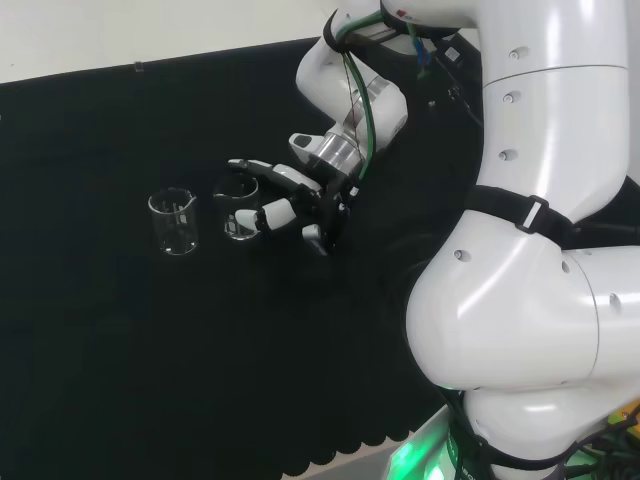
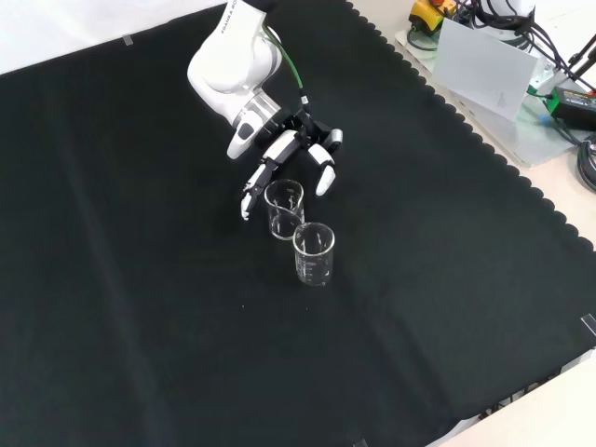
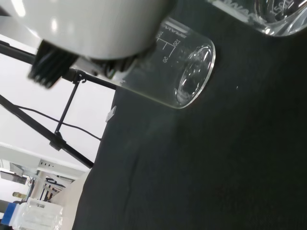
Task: Pick up the beaker on the right.
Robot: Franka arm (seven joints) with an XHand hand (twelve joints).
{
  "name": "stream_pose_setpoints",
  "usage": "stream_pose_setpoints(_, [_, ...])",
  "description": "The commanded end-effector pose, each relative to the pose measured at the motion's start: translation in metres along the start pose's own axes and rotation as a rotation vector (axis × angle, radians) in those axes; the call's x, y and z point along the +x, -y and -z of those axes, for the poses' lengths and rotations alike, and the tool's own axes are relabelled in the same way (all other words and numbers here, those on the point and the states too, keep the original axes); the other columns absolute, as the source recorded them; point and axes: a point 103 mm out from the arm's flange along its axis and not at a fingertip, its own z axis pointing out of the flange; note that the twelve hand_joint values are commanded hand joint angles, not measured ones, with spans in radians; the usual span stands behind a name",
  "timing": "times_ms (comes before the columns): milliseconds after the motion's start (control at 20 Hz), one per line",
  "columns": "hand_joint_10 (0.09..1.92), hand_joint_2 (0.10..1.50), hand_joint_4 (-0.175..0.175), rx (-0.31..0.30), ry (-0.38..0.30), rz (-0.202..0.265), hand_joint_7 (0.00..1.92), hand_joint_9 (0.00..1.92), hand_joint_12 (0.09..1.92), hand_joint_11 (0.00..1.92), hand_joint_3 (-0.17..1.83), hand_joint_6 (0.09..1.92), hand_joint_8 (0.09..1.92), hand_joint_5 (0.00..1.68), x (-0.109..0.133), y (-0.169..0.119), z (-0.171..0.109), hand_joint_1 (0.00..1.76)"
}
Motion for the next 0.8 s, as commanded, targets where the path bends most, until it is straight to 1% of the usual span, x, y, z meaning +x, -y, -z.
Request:
stream_pose_setpoints(50, [0.61,0.32,-0.059,0.004,-0.001,0.006,0.09,0.08,0.76,0.0,1.11,0.09,0.56,0.24,0.0013,-0.0041,-0.0023,0.97])
stream_pose_setpoints(450, [0.61,0.32,-0.06,0.01,-0.009,0.005,0.11,0.1,0.78,0.0,1.11,0.09,0.57,0.26,-0.0001,-0.0084,-0.0037,0.98])
stream_pose_setpoints(600, [0.62,0.33,-0.061,0.023,-0.011,0.006,0.18,0.16,0.84,0.0,1.15,0.09,0.61,0.3,0.0002,-0.0105,-0.0044,1.02])
stream_pose_setpoints(800, [0.63,0.34,-0.061,0.018,-0.023,0.007,0.26,0.24,0.92,0.0,1.19,0.09,0.65,0.35,0.0007,-0.0117,-0.0055,1.05])
